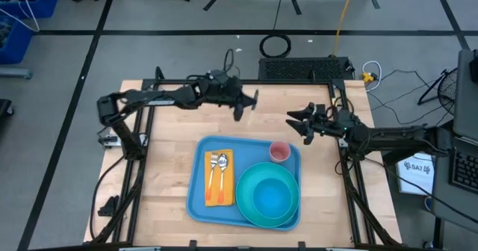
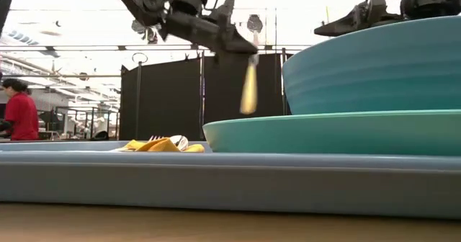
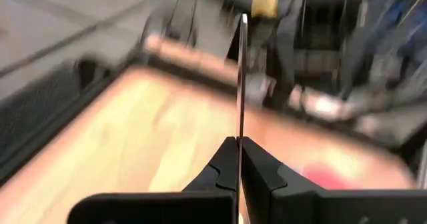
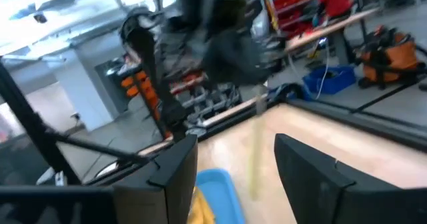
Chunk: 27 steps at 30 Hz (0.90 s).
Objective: Set up tray
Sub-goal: Put the yellow knife on top of the yellow napkin to the right of the orange spoon
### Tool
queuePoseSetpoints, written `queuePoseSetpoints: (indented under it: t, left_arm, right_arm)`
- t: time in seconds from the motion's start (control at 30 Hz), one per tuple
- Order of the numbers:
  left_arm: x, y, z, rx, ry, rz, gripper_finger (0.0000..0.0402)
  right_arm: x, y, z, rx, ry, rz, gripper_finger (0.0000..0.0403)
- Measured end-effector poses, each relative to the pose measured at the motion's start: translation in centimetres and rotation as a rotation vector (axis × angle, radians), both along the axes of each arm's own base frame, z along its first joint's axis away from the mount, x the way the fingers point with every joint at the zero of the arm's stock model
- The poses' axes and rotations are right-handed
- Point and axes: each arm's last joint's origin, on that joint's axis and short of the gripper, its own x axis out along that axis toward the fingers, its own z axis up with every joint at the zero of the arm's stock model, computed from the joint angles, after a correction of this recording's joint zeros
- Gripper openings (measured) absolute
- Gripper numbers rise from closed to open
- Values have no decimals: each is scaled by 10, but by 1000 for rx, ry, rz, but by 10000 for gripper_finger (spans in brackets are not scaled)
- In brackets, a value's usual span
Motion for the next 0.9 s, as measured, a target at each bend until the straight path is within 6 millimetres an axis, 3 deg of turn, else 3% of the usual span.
queuePoseSetpoints:
  t: [0.1,0.23,0.33,0.53,0.7,0.9]
  left_arm:
    - [-12,-28,15,65,117,9,2]
    - [-38,-71,29,79,146,30,2]
    - [-62,-96,5,-25,169,88,2]
    - [-95,-146,-44,-349,-9,71,2]
    - [-104,-173,-58,-450,-32,90,2]
    - [-102,-189,-79,-436,44,119,2]
  right_arm:
    - [-10,-2,-1,-8,-28,-29,187]
    - [-18,-4,-1,-14,-47,-60,187]
    - [-20,-5,0,-19,-64,-72,187]
    - [-21,-5,0,-29,-71,-79,187]
    - [-21,-5,1,-24,-79,-78,186]
    - [-22,-5,2,-4,-102,-74,178]
